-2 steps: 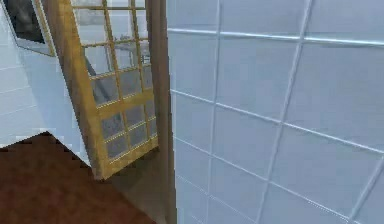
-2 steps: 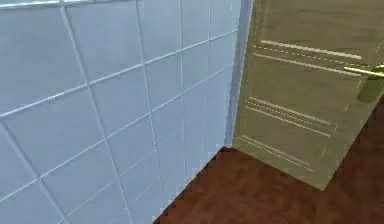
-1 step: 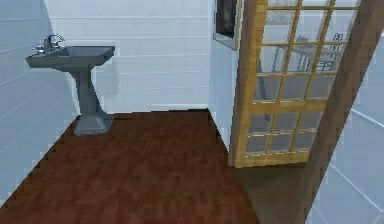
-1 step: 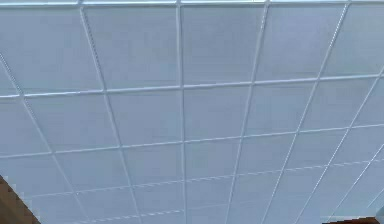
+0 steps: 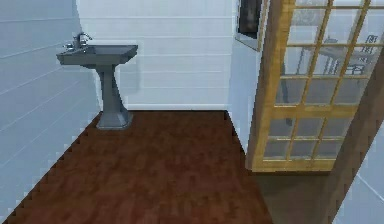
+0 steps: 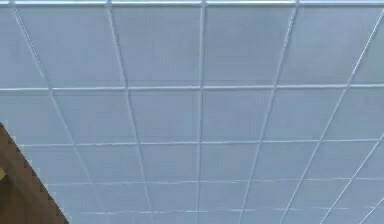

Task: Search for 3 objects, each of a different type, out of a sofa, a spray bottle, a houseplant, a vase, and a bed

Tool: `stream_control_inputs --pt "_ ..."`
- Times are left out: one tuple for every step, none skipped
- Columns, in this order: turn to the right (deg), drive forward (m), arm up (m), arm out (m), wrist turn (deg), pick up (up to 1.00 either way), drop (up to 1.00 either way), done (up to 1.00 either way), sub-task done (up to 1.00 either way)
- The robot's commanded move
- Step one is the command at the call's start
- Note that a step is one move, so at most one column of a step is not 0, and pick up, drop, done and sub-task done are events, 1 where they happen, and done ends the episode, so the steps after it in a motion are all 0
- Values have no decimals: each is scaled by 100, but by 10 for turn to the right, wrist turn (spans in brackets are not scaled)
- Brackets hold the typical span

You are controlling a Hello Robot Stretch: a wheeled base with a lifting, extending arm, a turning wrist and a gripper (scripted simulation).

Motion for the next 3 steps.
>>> stream_control_inputs --pt "0 70 0 0 0 0 0 0 0" --pt "450 0 0 0 0 0 0 0 0" --pt "120 0 0 0 0 0 0 0 0"
